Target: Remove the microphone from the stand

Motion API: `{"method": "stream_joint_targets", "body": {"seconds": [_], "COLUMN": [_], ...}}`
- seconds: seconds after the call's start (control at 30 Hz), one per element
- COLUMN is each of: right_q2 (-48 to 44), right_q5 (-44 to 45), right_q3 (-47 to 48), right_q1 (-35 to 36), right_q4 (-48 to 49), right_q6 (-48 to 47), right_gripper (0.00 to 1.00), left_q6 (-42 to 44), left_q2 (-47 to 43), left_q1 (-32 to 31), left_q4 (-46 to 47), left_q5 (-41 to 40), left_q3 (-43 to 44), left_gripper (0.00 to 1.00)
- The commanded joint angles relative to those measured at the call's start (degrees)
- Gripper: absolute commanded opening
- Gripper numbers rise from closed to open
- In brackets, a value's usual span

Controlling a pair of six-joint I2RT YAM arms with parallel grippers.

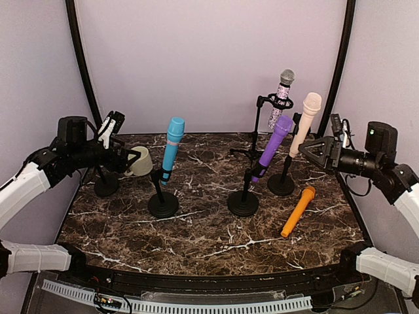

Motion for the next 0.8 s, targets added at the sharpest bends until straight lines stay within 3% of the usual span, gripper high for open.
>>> {"method": "stream_joint_targets", "body": {"seconds": [0.0, 0.2, 0.77], "right_q2": [1.91, 3.65, 7.09], "right_q5": [-3.47, -3.74, -3.0], "right_q3": [1.21, -0.37, 1.09], "right_q1": [7.94, 13.42, 19.14], "right_q4": [10.67, 20.49, 22.51], "right_q6": [0.83, 5.04, 6.16], "right_gripper": [0.92, 0.96, 0.97], "left_q6": [1.47, 4.29, 7.55], "left_q2": [2.41, 7.39, 16.81], "left_q1": [-2.69, -2.79, -2.79], "left_q4": [-4.06, -8.19, -2.36], "left_q5": [11.41, 15.45, 16.6], "left_q3": [2.23, 1.21, 0.74], "left_gripper": [0.85, 0.85, 0.85]}}
